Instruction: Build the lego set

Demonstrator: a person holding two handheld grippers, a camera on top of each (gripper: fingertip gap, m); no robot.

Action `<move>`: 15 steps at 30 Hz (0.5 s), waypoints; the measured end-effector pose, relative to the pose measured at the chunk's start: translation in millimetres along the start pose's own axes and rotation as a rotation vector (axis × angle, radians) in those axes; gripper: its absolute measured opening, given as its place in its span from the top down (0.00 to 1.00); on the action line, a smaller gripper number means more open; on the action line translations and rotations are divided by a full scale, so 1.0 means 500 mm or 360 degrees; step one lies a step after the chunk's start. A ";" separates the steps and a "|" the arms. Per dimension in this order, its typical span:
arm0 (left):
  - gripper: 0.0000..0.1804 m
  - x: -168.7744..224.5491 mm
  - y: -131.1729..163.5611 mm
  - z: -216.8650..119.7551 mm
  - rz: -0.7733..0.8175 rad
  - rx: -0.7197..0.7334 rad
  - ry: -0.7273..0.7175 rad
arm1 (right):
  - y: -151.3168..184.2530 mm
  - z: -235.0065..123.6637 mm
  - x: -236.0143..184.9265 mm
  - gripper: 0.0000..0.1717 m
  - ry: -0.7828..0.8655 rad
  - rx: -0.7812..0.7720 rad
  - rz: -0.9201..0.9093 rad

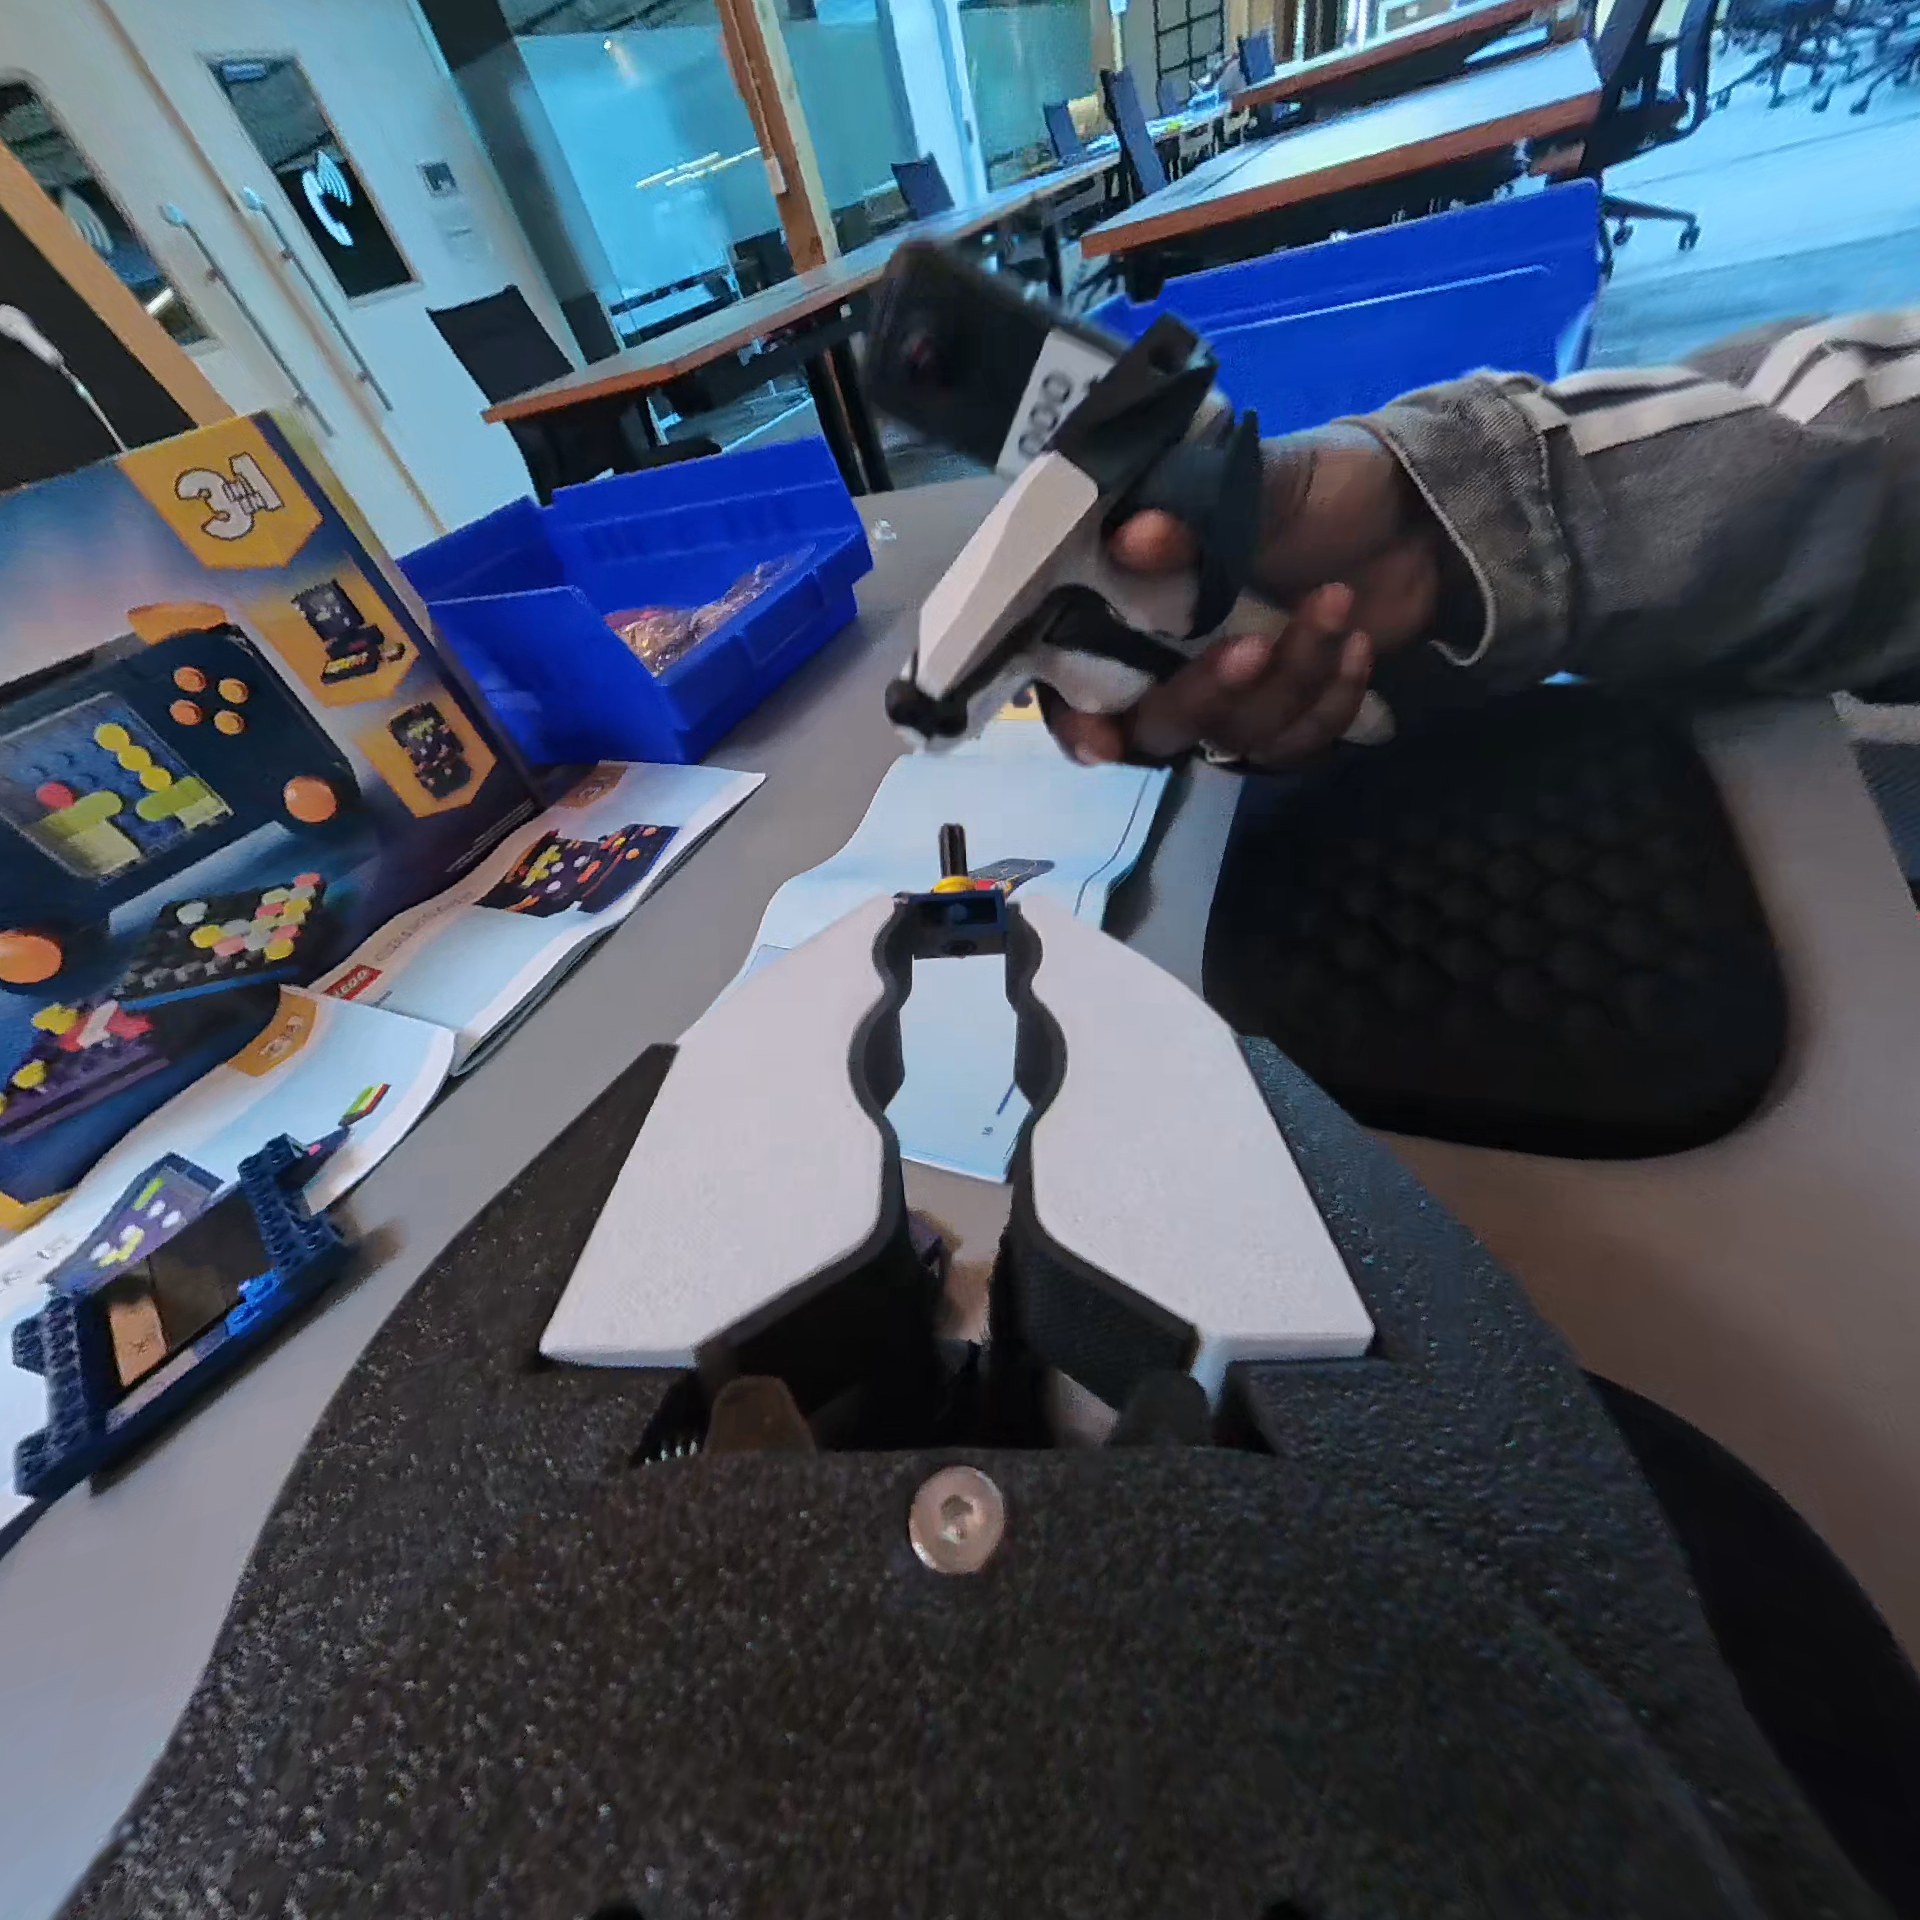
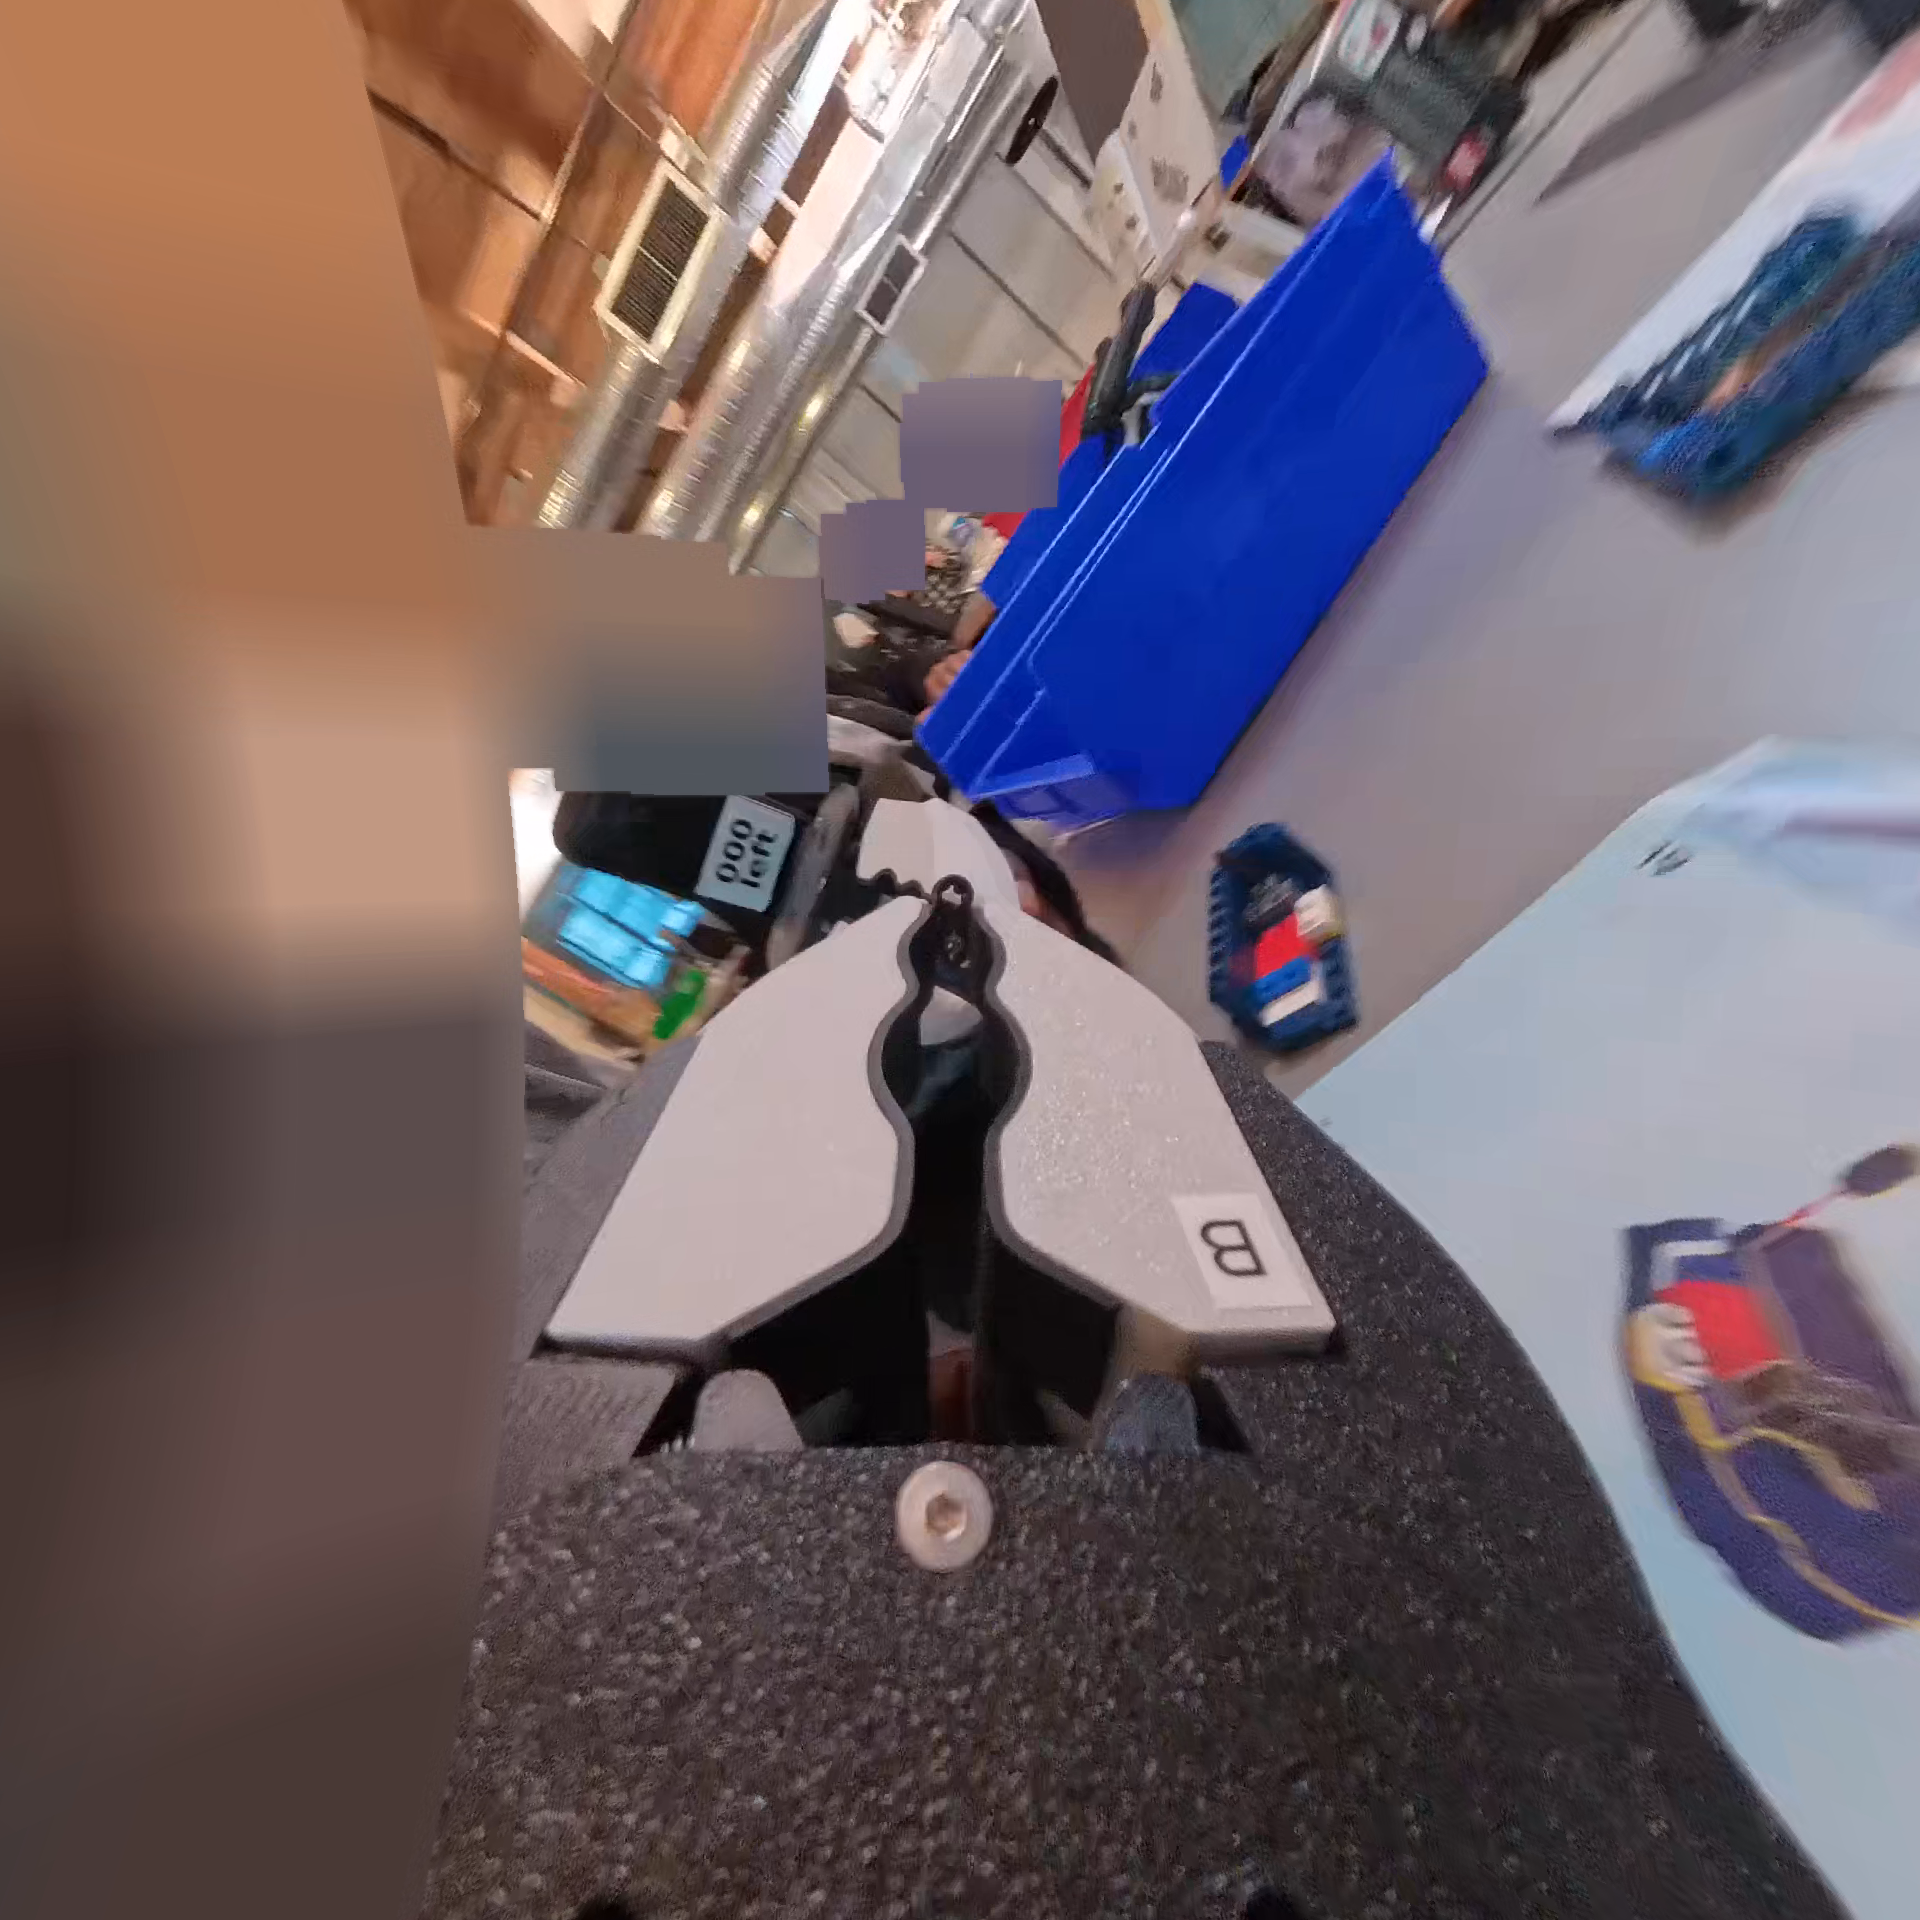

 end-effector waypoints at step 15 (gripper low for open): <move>0.91 0.008 0.019 0.016 0.0118 -0.0172 -0.0044 | 0.026 0.020 0.050 0.98 -0.0170 -0.0003 0.0616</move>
Point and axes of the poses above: each gripper's, where its closed fingertips meet, z out along the fingers, y out of its underside, x = y × z across the jaws, the point moved 5 cm from there along -z, back along the fingers, and after that the axes turned 6 degrees about -x, right-handed, at the moved point
